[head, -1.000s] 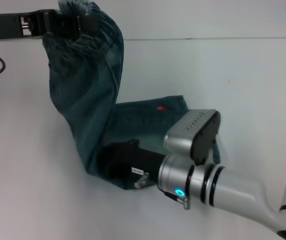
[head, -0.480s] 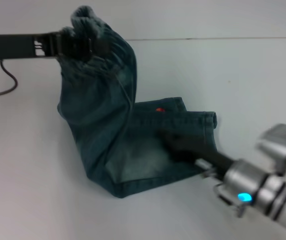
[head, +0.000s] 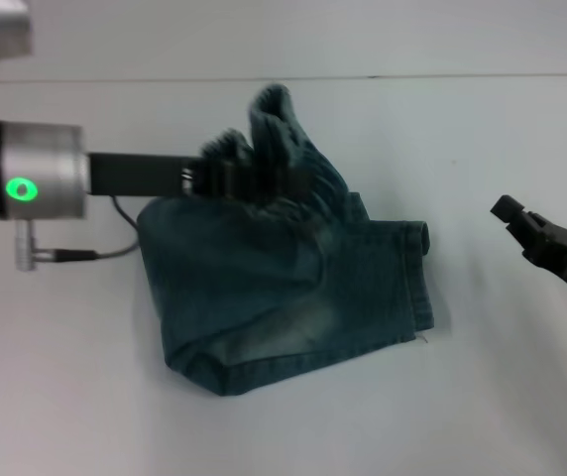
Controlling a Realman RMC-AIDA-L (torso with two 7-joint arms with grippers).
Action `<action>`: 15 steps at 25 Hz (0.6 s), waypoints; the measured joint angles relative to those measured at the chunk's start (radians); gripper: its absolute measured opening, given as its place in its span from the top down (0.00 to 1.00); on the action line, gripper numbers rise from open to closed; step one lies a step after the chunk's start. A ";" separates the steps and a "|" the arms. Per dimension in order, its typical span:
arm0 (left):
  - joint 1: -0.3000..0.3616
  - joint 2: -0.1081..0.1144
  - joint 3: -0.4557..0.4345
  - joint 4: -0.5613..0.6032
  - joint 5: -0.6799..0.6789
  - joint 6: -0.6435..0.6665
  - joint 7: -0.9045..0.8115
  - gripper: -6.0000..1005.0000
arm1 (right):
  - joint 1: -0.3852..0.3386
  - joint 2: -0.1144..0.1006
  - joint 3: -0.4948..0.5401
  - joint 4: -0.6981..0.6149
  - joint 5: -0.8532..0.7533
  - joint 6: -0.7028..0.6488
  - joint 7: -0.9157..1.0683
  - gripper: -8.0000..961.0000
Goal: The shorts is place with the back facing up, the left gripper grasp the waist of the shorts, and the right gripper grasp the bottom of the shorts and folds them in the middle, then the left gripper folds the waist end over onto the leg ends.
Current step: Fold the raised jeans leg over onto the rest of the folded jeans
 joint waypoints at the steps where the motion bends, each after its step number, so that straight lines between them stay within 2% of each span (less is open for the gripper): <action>1: -0.002 0.000 0.023 -0.025 -0.006 -0.023 0.013 0.91 | -0.003 0.001 -0.001 -0.011 0.000 -0.005 0.008 0.97; 5: -0.015 -0.001 0.126 -0.118 -0.022 -0.108 0.067 0.91 | -0.006 0.001 -0.008 -0.023 -0.002 -0.005 0.014 0.97; 9: -0.031 -0.003 0.184 -0.196 -0.025 -0.183 0.129 0.91 | -0.005 -0.001 -0.016 -0.024 -0.004 -0.016 0.013 0.96; 12: -0.048 -0.006 0.211 -0.246 -0.028 -0.202 0.193 0.91 | -0.003 -0.002 -0.026 -0.040 -0.004 -0.032 0.019 0.96; 15: -0.052 -0.011 0.275 -0.261 -0.062 -0.209 0.242 0.91 | -0.003 -0.002 -0.028 -0.051 -0.004 -0.035 0.035 0.96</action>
